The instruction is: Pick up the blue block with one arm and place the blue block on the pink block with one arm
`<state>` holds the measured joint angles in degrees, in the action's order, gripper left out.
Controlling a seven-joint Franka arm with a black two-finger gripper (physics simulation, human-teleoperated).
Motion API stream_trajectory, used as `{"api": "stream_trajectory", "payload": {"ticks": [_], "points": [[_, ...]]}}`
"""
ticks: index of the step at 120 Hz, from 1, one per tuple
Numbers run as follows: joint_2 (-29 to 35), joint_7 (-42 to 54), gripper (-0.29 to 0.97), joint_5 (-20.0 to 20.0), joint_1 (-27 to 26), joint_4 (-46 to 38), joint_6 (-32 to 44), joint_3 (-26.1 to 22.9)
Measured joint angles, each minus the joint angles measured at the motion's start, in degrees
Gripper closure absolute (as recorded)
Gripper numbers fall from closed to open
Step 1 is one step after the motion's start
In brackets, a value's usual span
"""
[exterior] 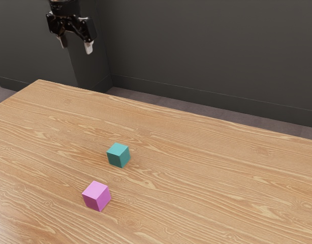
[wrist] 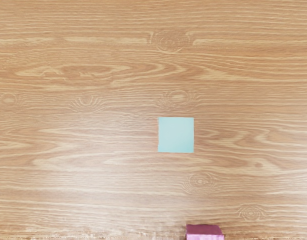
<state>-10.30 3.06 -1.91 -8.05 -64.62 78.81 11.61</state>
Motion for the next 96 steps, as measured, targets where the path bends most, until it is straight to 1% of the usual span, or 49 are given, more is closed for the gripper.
{"api": "stream_trajectory", "payload": {"ticks": [24,28,33,42,48,54,63,75,86,96], "points": [[-0.1,-1.3,0.00,0.0,0.0,-1.1,-0.8,0.0],[0.6,-1.6,0.00,0.1,0.0,-2.7,-0.8,-0.2],[3.0,-1.8,0.00,0.0,-0.2,-8.2,-0.1,-0.3],[10.2,-2.2,0.00,0.0,-0.4,-26.0,5.9,-0.3],[11.5,-2.4,0.00,-0.1,0.1,-33.3,10.2,0.0],[9.3,-2.6,0.00,0.3,1.2,-36.1,14.3,0.1],[5.4,-2.8,0.00,1.7,3.1,-37.1,19.1,0.1],[1.7,-3.1,0.00,3.2,5.1,-36.2,23.5,0.1],[-2.5,-3.0,0.00,3.7,5.3,-33.4,26.2,0.0],[-4.5,-2.2,0.00,3.9,5.2,-33.6,29.8,-1.3]]}}
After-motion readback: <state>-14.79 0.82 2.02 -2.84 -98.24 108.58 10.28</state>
